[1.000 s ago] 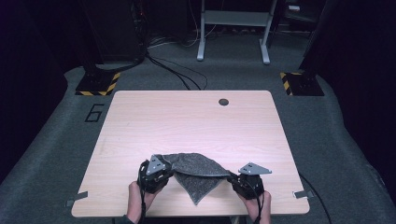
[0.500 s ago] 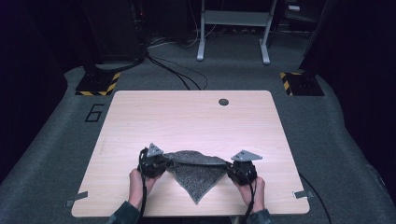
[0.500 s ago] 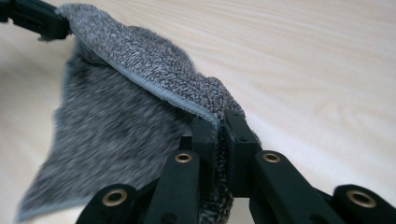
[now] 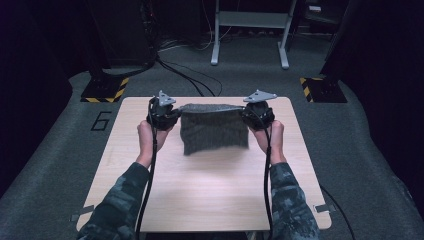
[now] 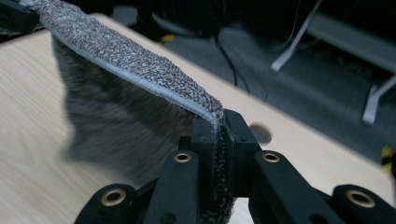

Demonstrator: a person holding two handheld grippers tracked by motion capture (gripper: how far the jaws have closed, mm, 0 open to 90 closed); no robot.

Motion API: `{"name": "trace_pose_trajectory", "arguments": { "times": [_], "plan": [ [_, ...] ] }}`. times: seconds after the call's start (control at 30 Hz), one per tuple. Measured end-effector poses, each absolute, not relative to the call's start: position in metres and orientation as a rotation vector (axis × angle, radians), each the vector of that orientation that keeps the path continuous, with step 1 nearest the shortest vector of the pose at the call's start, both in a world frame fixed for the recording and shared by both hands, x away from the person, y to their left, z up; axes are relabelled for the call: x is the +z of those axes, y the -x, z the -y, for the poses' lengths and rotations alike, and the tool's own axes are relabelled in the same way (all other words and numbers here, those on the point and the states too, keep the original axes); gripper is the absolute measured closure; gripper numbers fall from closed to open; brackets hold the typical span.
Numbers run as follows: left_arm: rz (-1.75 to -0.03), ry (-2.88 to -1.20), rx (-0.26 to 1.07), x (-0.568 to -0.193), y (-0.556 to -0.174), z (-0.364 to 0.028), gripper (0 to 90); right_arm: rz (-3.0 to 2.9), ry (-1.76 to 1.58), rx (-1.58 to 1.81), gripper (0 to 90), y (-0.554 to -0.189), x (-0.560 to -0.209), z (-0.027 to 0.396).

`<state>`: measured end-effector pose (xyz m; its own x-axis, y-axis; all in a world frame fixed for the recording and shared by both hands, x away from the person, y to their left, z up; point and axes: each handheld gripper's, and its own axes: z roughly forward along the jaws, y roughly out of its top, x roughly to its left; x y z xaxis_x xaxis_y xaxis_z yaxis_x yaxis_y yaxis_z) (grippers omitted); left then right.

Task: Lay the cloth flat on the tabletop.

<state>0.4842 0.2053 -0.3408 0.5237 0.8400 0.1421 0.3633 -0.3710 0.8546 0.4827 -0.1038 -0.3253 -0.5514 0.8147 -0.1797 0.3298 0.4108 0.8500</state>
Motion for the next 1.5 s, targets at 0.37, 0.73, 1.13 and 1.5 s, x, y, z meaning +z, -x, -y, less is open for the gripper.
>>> {"name": "trace_pose_trajectory", "arguments": {
  "times": [0.37,0.73,1.13,1.5],
  "plan": [
    [-0.945,-2.131,0.463,-0.459,-0.393,-0.21,85.4,-2.3,-0.988,1.006,78.6,-0.385,-0.448,0.119],
    [-1.008,-2.135,0.246,-0.51,-0.336,-0.23,59.0,-2.4,-1.172,1.083,58.2,-0.326,-0.505,0.136],
    [-0.966,-2.063,0.328,-0.471,-0.356,-0.235,25.6,-2.313,-1.239,1.213,27.9,-0.339,-0.472,0.153],
    [-0.916,-2.165,0.245,-0.495,-0.408,-0.174,16.7,-2.371,-1.22,1.065,12.0,-0.394,-0.505,0.098]
  ]
}}
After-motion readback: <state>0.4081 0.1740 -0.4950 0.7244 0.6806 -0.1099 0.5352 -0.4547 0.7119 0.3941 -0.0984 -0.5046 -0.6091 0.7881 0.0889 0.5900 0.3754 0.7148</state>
